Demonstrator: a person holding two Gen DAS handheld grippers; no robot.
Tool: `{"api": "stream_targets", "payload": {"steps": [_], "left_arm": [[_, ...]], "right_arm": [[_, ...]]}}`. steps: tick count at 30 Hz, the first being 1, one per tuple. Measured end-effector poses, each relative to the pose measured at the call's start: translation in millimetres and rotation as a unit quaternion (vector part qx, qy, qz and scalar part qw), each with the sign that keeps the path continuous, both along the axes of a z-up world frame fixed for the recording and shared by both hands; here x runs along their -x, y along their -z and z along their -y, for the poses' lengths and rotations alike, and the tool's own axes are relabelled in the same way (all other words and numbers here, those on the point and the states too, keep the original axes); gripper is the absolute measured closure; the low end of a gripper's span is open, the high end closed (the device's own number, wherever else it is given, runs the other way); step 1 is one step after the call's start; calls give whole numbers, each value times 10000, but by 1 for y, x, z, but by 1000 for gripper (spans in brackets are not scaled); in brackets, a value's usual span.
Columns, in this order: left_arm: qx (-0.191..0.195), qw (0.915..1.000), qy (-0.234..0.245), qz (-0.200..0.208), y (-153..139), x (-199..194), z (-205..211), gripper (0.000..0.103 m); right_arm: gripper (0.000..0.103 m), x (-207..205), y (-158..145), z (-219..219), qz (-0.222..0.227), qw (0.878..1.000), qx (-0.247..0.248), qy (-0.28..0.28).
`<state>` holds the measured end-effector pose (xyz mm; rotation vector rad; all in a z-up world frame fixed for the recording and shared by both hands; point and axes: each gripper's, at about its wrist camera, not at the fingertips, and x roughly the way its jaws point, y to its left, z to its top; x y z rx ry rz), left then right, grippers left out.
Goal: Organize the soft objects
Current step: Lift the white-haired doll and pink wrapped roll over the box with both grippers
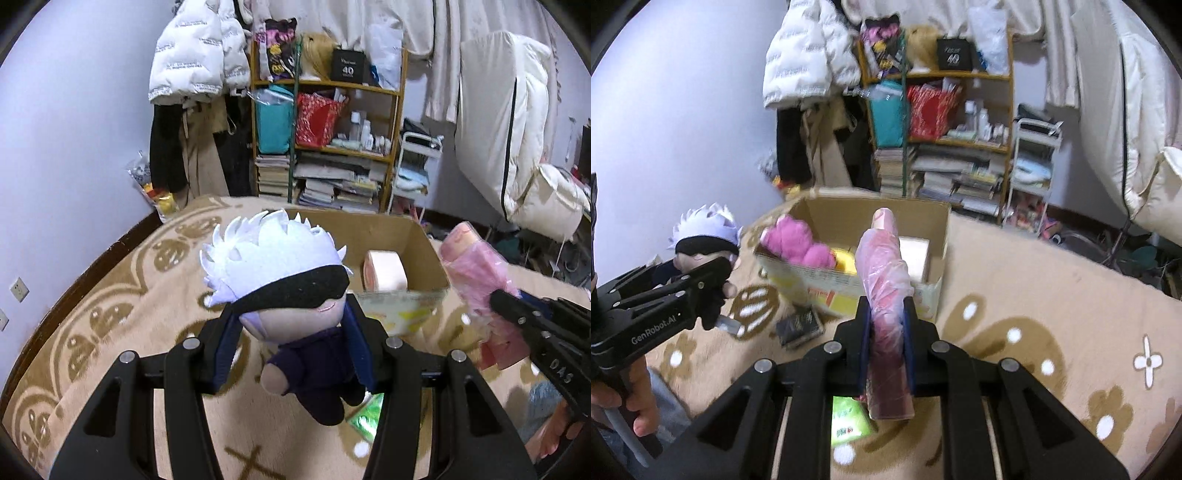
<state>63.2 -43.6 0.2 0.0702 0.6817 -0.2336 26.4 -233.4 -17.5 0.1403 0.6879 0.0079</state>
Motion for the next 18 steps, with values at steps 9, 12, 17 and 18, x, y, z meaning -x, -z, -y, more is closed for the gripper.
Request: {"api": "stream_targets", "payload": {"steps": [9, 12, 17, 18], "left_arm": [[-67, 9992, 49, 395, -11, -25, 3, 51], [-32, 9986, 122, 516, -17, -36, 7, 51], [-159, 9971, 229, 705, -24, -53, 12, 51], [-250, 9970, 214, 705, -24, -58, 13, 51]], "right_arm": [[87, 0, -34, 7, 903, 9953, 232, 251], [87, -8, -35, 10, 921, 9953, 207, 224], [87, -24, -35, 11, 901, 9954, 251, 194], [87, -28, -35, 11, 891, 9955, 250, 185]]}}
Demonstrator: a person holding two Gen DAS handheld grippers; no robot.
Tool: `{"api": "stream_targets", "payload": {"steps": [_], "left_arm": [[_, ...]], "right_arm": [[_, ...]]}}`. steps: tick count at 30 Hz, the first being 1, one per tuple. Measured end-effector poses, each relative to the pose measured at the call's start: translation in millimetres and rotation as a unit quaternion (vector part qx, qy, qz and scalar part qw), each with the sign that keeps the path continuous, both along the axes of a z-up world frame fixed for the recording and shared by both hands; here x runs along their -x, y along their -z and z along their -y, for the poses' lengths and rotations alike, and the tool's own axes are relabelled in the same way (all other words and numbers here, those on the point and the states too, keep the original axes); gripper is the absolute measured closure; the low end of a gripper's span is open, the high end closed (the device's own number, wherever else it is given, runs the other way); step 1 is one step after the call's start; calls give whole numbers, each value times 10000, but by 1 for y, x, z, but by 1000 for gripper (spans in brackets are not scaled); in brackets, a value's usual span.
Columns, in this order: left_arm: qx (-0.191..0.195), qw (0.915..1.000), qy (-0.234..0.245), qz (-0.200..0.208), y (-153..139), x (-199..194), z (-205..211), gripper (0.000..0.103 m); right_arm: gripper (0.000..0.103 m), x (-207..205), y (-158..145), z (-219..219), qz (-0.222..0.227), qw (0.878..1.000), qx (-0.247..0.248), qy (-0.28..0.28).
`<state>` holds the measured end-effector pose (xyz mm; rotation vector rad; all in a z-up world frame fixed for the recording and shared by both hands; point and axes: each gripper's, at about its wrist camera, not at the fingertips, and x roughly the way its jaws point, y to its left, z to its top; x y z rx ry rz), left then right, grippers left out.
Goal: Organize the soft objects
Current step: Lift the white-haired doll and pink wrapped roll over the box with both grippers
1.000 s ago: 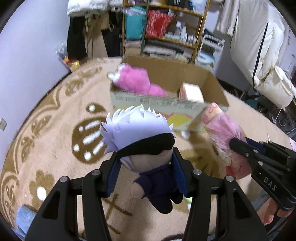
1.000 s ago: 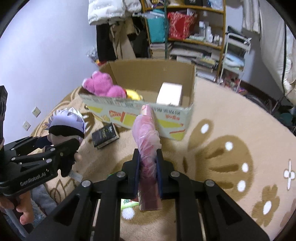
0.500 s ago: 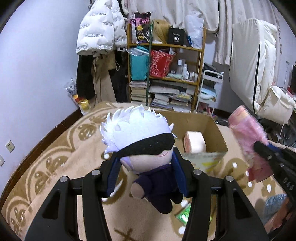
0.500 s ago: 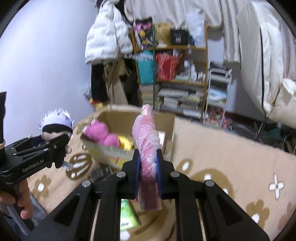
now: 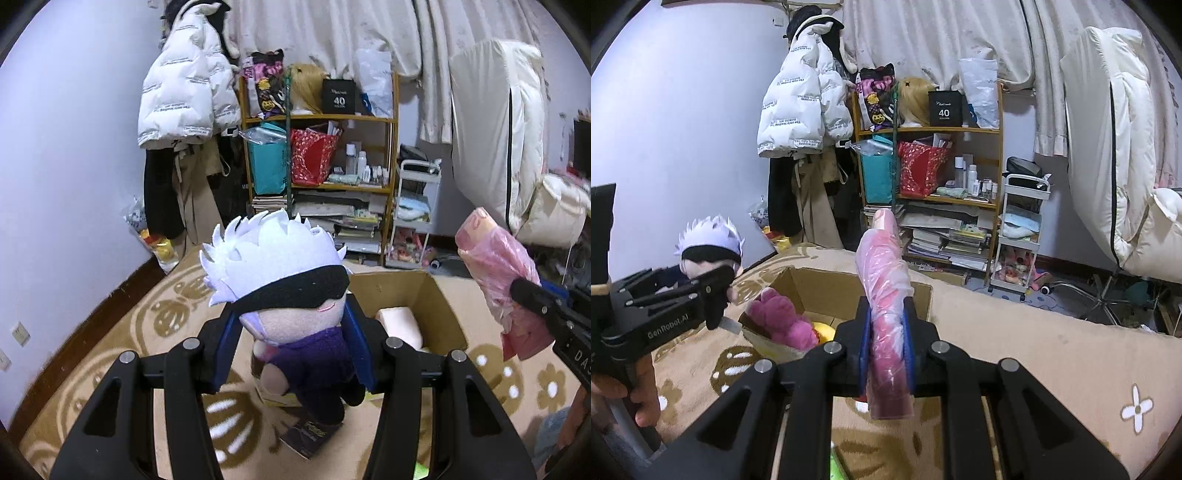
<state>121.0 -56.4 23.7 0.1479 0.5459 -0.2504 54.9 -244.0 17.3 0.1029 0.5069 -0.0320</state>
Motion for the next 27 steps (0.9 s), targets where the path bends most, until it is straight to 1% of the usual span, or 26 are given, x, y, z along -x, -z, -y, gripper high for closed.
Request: {"api": "stream_targets", "payload": {"steps": [2, 5, 8, 10, 12, 13, 18, 27], "left_arm": [[-22, 10000, -16, 24, 1, -7, 0, 51], [79, 9999, -35, -52, 4, -19, -2, 51], [90, 9998, -58, -137, 8, -28, -1, 51], [152, 9996, -59, -252, 12, -34, 0, 51], [340, 9984, -62, -453, 16, -40, -2, 51], [366, 9981, -59, -496, 18, -41, -1, 51], [244, 9983, 44, -522, 27, -44, 7, 50], [165, 9972, 143, -717, 40, -46, 15, 50]], "right_arm": [[87, -11, 3, 1, -19, 10000, -49, -18], [87, -26, 9, 1, -77, 9999, -138, -55], [87, -36, 17, 1, -141, 9997, -162, -93], [87, -43, 22, 2, -197, 9995, -223, -141], [87, -47, 26, 1, -199, 9991, -309, -215], [87, -50, 29, 1, -220, 9989, -333, -252], [87, -61, 43, 0, -425, 9981, -356, -282], [87, -73, 54, 4, -599, 9971, -401, -249]]}}
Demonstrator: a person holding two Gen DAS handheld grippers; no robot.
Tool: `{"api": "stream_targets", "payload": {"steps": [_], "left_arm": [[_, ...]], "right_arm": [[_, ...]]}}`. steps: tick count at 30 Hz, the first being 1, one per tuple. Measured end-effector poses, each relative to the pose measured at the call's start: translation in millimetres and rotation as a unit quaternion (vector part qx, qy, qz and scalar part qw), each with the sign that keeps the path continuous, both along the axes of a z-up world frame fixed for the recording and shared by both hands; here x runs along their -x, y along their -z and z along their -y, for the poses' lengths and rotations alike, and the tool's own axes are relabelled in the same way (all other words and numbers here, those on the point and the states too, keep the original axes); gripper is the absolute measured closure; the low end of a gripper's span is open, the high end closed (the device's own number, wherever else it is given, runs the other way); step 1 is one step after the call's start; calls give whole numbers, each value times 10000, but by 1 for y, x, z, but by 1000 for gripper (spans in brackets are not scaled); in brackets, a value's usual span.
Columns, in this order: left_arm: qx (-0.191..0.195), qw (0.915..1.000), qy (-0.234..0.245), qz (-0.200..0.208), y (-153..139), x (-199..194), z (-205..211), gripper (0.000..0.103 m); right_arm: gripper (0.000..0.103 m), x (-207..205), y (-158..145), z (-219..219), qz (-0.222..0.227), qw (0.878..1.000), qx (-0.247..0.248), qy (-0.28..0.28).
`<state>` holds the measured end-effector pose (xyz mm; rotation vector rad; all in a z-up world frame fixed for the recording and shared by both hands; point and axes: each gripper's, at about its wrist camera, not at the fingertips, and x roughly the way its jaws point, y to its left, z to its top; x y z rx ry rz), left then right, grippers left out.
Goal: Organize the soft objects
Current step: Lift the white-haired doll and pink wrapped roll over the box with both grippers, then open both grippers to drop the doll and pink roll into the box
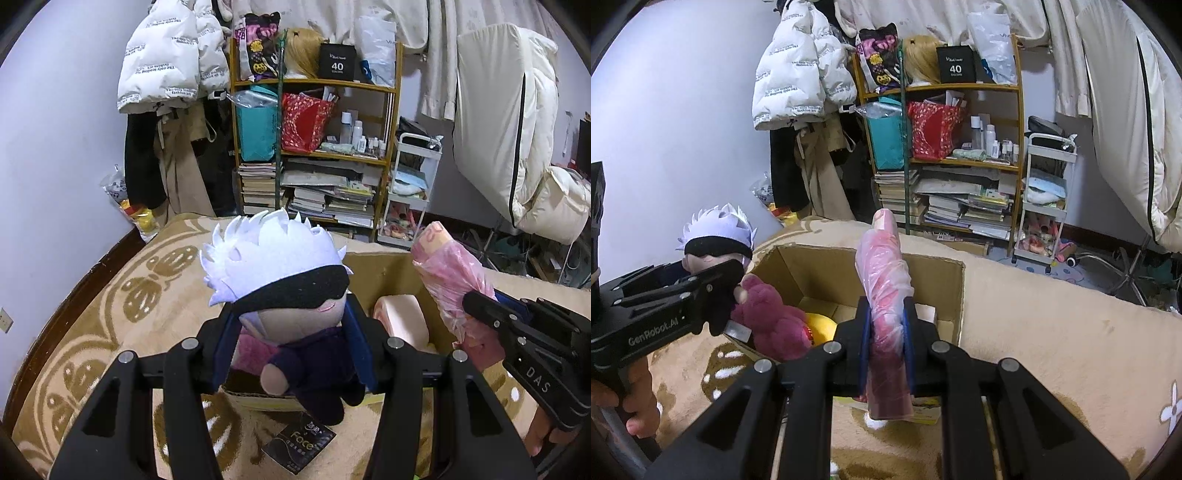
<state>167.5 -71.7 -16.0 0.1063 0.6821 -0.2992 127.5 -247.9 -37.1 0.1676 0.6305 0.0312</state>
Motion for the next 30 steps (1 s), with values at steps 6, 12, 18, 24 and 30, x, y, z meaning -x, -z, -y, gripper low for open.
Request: {"api": "stream_targets", "payload": {"steps": [6, 12, 18, 24, 30], "left_arm": [[-7, 10000, 48, -77, 4, -1, 4, 50], [38, 9998, 71, -158, 7, -4, 5, 50], [59, 9996, 98, -269, 15, -5, 11, 46], [-40, 9998, 91, -195, 18, -2, 14, 32], [-24, 9994, 46, -346, 20, -2, 11, 26]], "right_arm": [[87, -4, 7, 1, -100, 9999, -35, -21], [86, -4, 9, -3, -119, 9999, 6, -102], [86, -5, 11, -5, -152, 9998, -2, -135], [85, -7, 16, -2, -236, 9995, -133, -141], [82, -9, 21, 1, -300, 9991, -248, -153]]}}
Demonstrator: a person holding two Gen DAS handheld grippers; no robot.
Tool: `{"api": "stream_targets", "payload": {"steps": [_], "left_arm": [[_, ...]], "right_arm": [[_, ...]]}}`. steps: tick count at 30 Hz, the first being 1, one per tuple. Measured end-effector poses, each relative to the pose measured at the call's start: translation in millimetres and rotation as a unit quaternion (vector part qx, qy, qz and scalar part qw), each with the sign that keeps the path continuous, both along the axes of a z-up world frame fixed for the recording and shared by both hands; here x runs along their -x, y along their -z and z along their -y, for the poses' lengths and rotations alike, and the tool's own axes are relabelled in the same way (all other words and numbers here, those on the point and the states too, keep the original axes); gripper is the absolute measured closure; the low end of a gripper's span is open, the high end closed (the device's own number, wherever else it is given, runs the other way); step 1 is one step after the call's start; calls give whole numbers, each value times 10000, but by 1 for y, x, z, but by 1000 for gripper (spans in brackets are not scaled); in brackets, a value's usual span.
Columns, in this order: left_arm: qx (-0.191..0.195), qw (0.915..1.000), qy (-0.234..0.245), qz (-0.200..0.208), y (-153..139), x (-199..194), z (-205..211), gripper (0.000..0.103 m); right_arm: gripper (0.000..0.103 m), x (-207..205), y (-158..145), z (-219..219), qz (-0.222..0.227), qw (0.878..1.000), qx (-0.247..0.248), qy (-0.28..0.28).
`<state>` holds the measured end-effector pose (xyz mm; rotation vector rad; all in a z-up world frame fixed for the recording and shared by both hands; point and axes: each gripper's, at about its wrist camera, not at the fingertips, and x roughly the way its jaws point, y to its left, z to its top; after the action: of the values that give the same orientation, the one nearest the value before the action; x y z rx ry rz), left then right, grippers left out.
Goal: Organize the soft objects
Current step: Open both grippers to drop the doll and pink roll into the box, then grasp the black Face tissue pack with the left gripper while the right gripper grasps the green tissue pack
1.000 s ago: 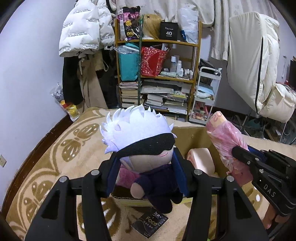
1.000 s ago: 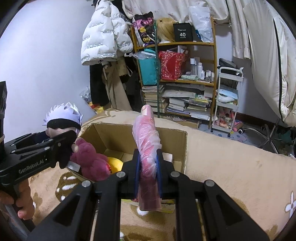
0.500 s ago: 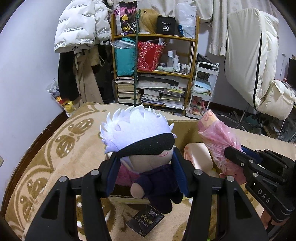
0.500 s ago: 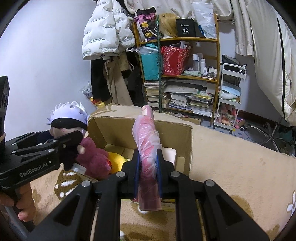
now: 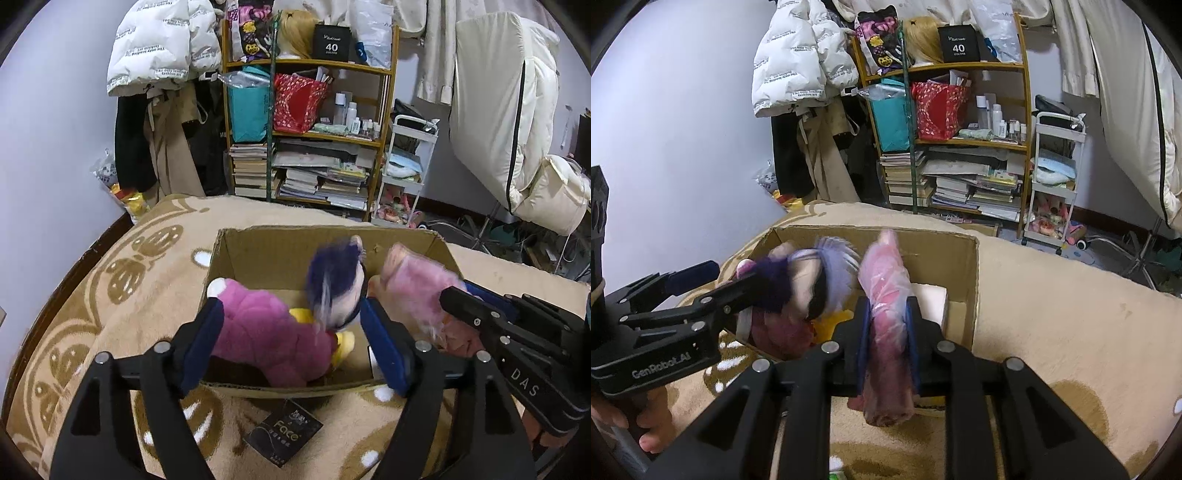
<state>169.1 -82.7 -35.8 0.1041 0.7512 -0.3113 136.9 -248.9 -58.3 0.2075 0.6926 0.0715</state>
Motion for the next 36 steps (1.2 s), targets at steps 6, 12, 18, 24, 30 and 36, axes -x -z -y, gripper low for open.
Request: {"api": "stream_targets", "payload": {"steps": [6, 12, 18, 24, 30, 36], "left_arm": [[-331, 9994, -119, 1, 3, 3, -4, 25], [-459, 9986, -227, -157, 1, 13, -16, 23], [-602, 9978, -254, -129, -13, 35, -23, 9], [-693, 9970, -254, -233, -21, 55, -32, 2], [-733, 9958, -222, -500, -26, 65, -42, 2], [-850, 9932, -191, -769, -21, 70, -47, 2]], "right_arm": [[80, 2, 1, -3, 31, 10000, 55, -53], [54, 13, -9, -6, 169, 9998, 131, -50], [27, 31, -22, -7, 254, 9996, 105, 86], [5, 54, -31, -9, 245, 9996, 55, 121], [0, 77, -31, -15, 55, 9999, 84, 55], [0, 91, -25, -25, -266, 9995, 172, -72]]}}
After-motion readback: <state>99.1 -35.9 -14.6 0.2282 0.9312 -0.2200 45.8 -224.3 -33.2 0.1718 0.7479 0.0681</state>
